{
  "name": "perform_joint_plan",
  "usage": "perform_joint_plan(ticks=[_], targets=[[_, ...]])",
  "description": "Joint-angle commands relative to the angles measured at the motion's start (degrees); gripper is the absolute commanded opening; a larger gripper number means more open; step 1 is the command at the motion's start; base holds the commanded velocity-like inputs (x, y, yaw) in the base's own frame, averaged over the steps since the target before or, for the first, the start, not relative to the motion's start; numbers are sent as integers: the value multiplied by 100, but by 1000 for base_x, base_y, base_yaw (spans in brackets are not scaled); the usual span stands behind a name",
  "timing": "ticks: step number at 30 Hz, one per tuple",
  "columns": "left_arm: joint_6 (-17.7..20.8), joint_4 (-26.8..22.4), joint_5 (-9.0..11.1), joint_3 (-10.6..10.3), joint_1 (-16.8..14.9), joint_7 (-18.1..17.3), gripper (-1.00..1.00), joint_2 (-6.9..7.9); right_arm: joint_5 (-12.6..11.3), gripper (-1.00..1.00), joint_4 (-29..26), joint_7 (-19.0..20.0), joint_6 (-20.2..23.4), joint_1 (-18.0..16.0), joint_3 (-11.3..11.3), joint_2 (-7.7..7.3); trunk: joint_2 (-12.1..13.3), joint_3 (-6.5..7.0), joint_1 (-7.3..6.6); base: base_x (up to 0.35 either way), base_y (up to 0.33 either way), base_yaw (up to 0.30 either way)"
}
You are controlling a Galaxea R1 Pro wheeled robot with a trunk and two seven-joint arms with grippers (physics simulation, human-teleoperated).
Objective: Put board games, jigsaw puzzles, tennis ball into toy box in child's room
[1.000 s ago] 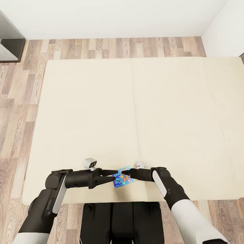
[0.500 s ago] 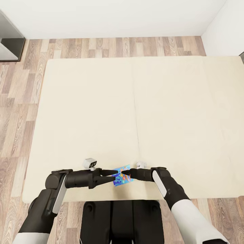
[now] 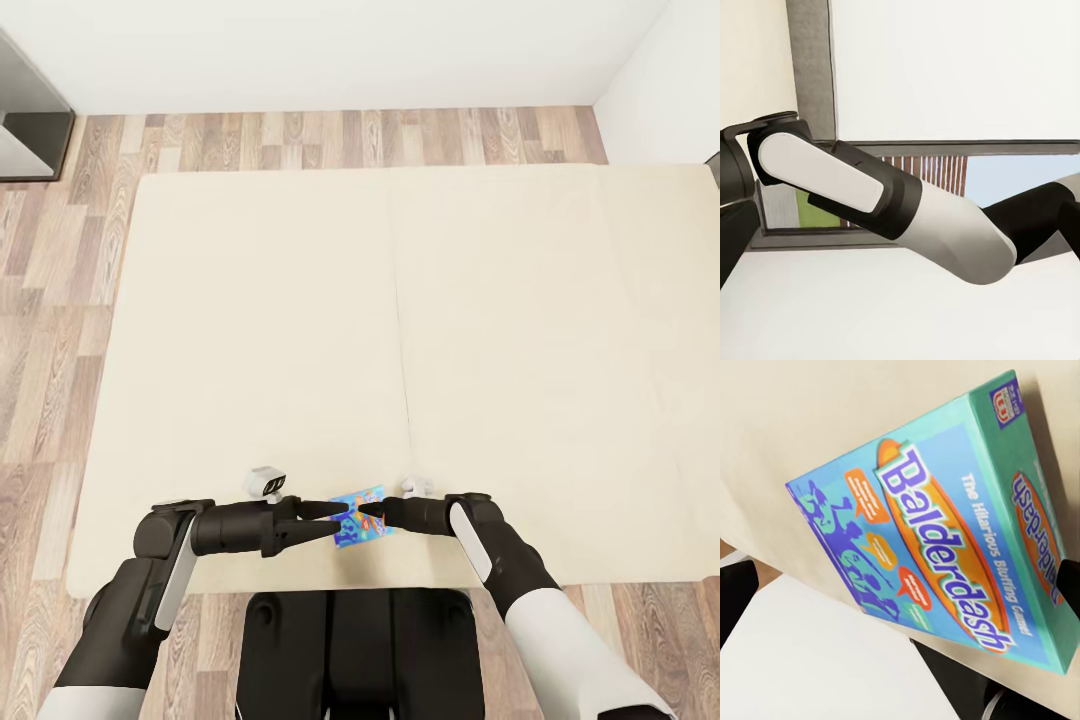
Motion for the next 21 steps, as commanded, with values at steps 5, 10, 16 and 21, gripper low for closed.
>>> perform_joint_plan(ticks=[5,10,16,21], targets=[[61,-1,3,-1,-1,-17,100,1,-5,100,-5,5,29,-1,-3,0,-9,-6,3,-3,0,0],[61,-1,3,-1,-1,-17,100,1,-5,100,-5,5,29,-1,-1,0,-9,-6,3,0,0,0],[61,-1,3,-1,-1,-17,100,1,-5,100,-5,5,29,-1,-2,0,-9,-6,3,0,0,0],[61,-1,3,-1,-1,-17,100,1,-5,100,-5,5,29,-1,-1,0,-9,-6,3,0,15,0]])
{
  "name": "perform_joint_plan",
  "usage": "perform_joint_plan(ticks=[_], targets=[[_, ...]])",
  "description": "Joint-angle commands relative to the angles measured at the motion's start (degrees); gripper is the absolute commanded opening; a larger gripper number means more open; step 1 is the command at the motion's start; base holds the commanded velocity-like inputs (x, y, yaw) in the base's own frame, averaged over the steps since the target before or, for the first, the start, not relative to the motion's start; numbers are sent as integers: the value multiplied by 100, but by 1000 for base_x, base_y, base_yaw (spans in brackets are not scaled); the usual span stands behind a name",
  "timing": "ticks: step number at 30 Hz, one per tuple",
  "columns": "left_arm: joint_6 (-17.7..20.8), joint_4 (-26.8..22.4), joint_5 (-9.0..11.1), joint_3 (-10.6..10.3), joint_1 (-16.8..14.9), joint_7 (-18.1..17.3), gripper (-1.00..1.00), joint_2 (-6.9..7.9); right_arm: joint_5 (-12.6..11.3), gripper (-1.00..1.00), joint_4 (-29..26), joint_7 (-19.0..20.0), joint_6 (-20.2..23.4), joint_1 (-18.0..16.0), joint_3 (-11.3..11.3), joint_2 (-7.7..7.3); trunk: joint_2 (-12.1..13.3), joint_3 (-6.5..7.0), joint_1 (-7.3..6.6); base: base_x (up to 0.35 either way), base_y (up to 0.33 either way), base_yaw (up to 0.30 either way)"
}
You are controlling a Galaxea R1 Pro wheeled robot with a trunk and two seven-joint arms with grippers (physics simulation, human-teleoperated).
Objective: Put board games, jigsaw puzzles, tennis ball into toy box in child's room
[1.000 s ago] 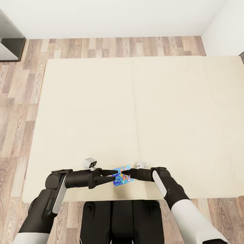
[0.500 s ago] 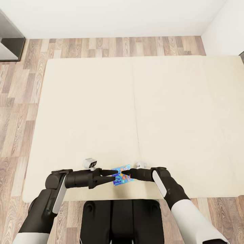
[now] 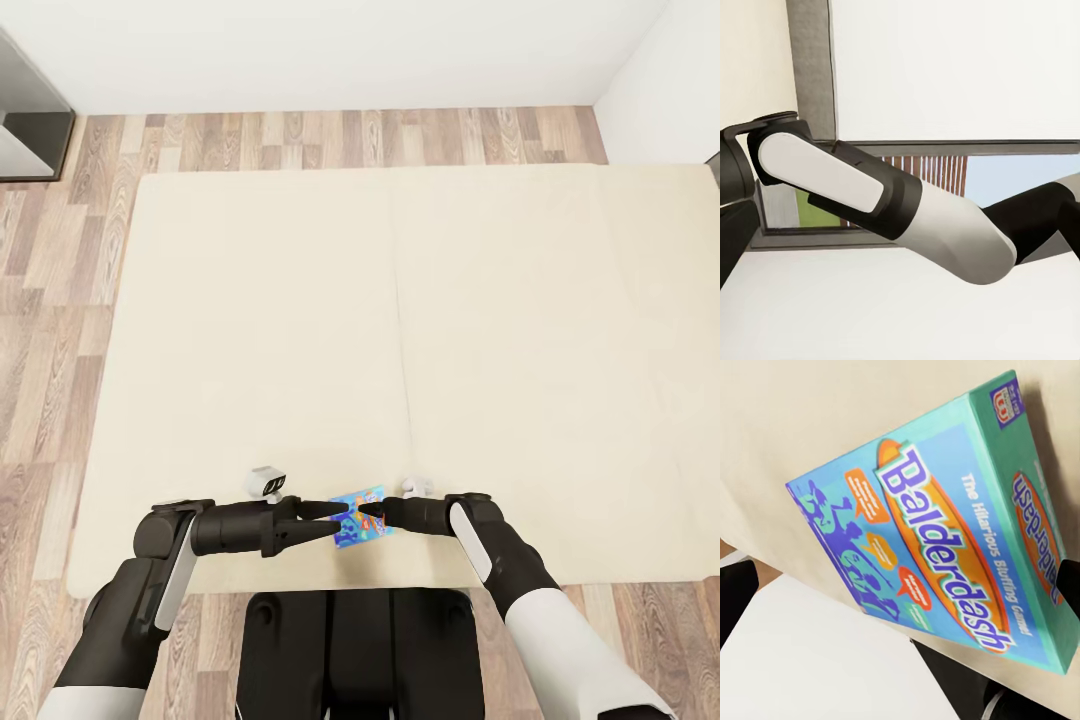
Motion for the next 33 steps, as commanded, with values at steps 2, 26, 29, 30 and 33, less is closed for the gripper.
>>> perform_joint_plan(ticks=[2,26,29,30,33], targets=[[60,-1,3,-1,-1,-17,100,2,-6,100,-5,5,29,-1,-2,1,-9,-6,3,0,113,0],[60,-1,3,-1,-1,-18,100,2,-6,100,-5,5,29,-1,-5,1,-9,-6,3,0,61,0],[60,-1,3,-1,-1,-19,100,2,-6,100,-5,5,29,-1,-5,1,-9,-6,3,0,16,0],[60,-1,3,-1,-1,-19,100,2,-6,100,-5,5,29,-1,-5,1,-9,-6,3,0,8,0],[60,-1,3,-1,-1,-18,100,2,-6,100,-5,3,29,-1,-5,1,-9,-6,3,0,4,0]])
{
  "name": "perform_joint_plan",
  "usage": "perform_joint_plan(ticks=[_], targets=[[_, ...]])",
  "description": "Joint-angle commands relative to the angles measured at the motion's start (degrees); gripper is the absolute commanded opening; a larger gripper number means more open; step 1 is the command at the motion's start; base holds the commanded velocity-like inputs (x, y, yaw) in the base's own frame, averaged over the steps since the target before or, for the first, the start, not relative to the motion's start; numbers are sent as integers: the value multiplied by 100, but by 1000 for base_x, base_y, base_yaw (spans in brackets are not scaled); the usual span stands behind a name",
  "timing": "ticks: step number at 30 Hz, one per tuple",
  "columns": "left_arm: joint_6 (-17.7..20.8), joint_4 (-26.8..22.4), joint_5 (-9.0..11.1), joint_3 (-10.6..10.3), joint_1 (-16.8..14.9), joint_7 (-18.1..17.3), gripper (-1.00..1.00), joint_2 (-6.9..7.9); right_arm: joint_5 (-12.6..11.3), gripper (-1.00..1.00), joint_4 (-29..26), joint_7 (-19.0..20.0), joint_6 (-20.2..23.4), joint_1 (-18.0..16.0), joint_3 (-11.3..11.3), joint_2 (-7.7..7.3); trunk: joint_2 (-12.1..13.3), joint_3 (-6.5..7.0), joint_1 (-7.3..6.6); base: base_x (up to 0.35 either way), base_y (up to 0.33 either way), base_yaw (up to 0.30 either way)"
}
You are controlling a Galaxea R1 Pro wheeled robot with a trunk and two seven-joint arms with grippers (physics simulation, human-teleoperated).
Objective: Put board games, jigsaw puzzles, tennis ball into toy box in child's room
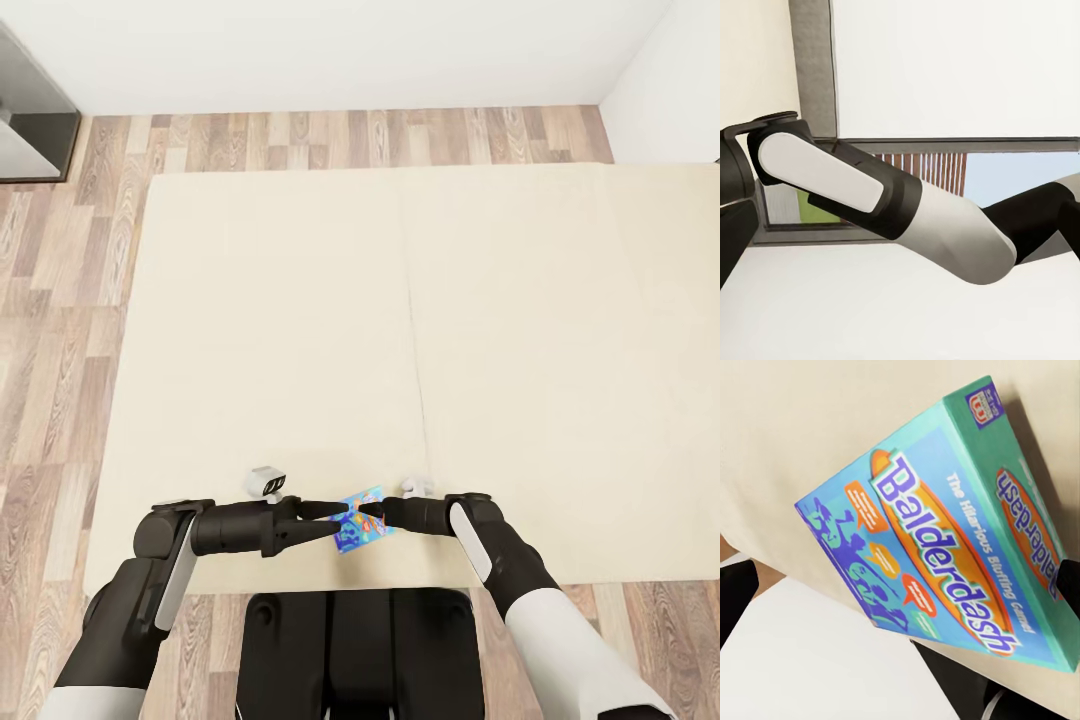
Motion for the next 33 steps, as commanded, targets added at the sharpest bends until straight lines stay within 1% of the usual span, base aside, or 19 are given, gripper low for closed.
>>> perform_joint_plan(ticks=[1,11,25,33], targets=[[61,-1,3,-1,-1,-17,100,2,-5,100,-5,6,28,-1,0,0,-9,-6,3,0,2,0],[61,-1,3,-1,-1,-17,100,2,-5,100,-5,2,28,-1,0,0,-9,-6,3,0,53,0],[61,-2,3,-1,-1,-17,100,2,-5,100,-5,-2,28,-1,-1,0,-9,-6,3,0,14,0],[61,-2,3,-1,-1,-20,100,2,-5,100,-5,-1,28,-1,1,0,-9,-6,3,0,167,0]])
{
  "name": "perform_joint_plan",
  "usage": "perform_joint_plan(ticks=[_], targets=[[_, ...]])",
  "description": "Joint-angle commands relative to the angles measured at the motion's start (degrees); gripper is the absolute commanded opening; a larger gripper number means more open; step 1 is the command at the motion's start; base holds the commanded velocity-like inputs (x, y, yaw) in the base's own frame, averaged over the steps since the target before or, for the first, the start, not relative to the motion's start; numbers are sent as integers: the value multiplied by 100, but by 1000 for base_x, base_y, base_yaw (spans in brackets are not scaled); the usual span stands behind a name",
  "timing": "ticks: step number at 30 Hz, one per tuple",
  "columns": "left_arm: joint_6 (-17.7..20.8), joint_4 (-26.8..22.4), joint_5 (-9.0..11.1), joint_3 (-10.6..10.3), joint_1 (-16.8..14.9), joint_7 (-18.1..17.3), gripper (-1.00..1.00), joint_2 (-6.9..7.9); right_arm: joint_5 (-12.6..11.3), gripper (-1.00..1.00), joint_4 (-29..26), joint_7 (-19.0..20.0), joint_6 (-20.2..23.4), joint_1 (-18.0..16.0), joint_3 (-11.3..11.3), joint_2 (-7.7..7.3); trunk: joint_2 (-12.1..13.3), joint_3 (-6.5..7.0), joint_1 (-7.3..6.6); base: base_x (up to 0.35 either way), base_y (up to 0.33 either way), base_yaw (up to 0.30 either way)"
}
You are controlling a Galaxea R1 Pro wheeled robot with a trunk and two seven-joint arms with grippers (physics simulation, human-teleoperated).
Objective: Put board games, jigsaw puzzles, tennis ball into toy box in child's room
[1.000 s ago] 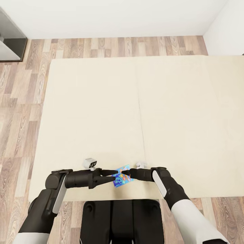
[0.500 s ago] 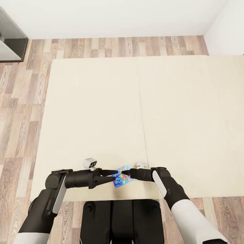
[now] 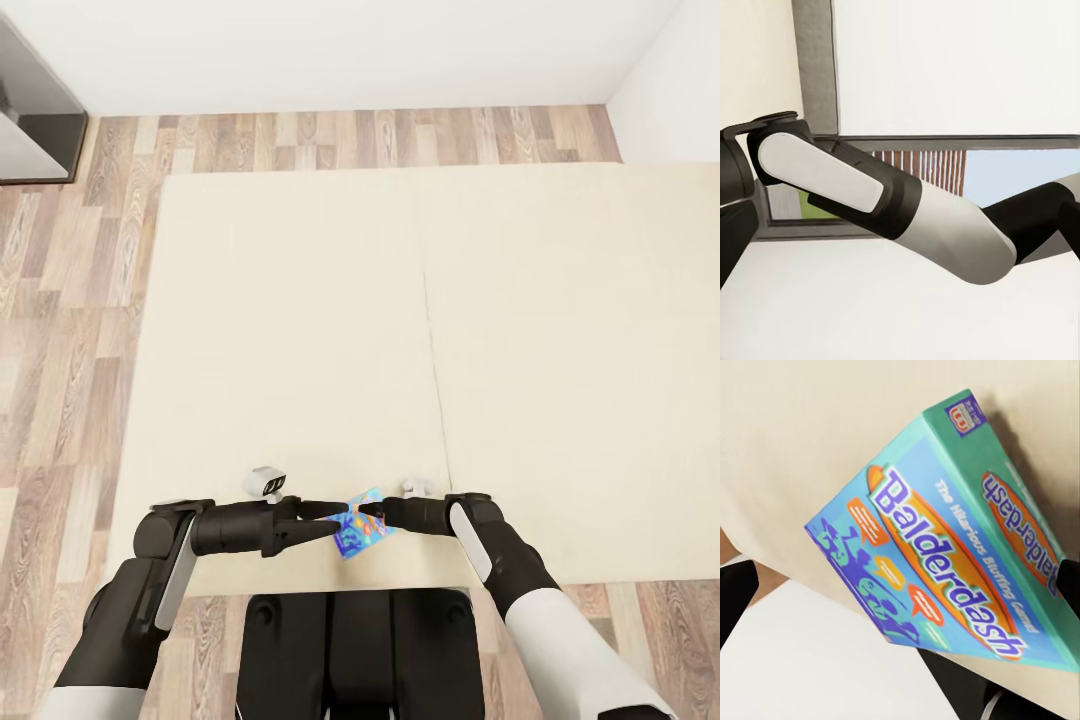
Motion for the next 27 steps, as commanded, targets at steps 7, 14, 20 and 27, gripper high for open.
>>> perform_joint_plan(ticks=[7,14,20,27], targets=[[60,0,3,0,-1,-23,100,2,-7,100,-5,6,31,-1,-4,1,-9,-6,3,0,205,0],[60,0,3,0,-1,-17,100,2,-7,100,-8,11,31,-1,-4,1,-9,-6,3,0,43,0],[60,0,3,0,-1,-21,100,2,-7,100,-11,10,31,-1,-3,1,-9,-6,3,0,4,0],[60,-1,3,0,-1,-22,100,2,-5,100,-18,3,37,-1,-6,1,-9,-6,3,0,0,0]])
